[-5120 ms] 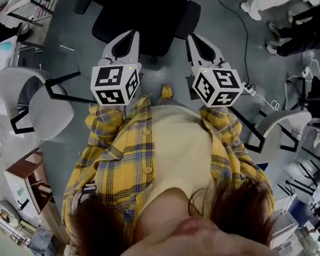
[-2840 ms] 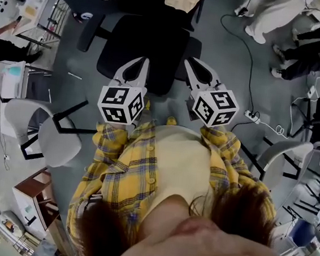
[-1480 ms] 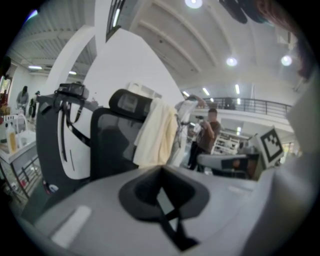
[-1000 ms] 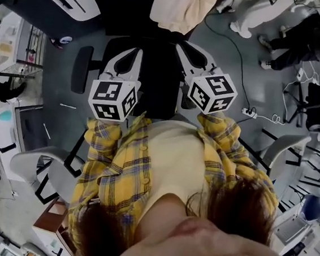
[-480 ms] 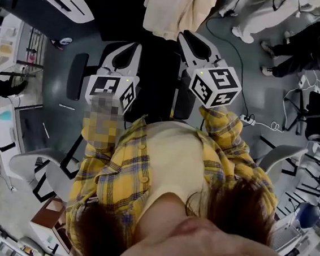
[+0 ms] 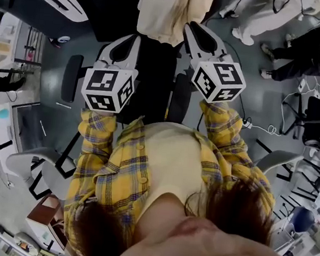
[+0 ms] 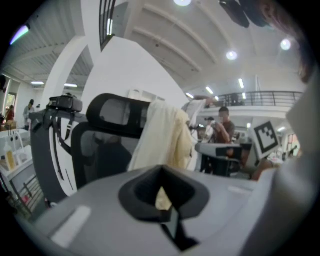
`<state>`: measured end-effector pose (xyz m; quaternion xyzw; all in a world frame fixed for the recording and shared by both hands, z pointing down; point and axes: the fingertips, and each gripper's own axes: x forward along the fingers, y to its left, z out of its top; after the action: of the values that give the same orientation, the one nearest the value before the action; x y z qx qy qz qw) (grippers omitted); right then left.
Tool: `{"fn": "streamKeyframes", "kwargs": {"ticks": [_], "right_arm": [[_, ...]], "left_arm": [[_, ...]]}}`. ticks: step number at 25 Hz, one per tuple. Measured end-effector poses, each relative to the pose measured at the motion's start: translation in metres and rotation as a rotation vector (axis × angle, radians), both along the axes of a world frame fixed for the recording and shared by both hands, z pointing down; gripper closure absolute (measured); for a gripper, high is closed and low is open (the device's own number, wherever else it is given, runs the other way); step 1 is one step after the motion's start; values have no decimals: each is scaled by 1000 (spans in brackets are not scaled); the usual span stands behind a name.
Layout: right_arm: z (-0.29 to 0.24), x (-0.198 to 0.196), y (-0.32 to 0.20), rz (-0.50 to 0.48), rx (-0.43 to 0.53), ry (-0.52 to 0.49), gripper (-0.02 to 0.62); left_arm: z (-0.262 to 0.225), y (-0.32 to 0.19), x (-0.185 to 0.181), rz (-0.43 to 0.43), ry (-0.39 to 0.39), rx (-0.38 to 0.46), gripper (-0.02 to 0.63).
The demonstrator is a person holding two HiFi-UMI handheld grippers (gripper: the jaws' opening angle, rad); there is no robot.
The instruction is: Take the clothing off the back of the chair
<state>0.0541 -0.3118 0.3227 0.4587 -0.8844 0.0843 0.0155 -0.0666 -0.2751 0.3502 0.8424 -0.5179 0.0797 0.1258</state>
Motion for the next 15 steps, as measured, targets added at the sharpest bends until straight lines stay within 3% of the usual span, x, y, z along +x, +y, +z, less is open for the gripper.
{"fn": "streamKeyframes", "kwargs": {"ticks": [6,9,15], "right_arm": [[-13,12,-19,45,43,-21,575],[-18,17,-26,53,53,-35,513],[-19,25,-37,83,56,-63,451]], "left_arm": [[-5,-14,4,-20,0,11,603],[-5,-18,8,-24,-5,9,603],[-3,-21,9,-38,-16,-1,603]]}}
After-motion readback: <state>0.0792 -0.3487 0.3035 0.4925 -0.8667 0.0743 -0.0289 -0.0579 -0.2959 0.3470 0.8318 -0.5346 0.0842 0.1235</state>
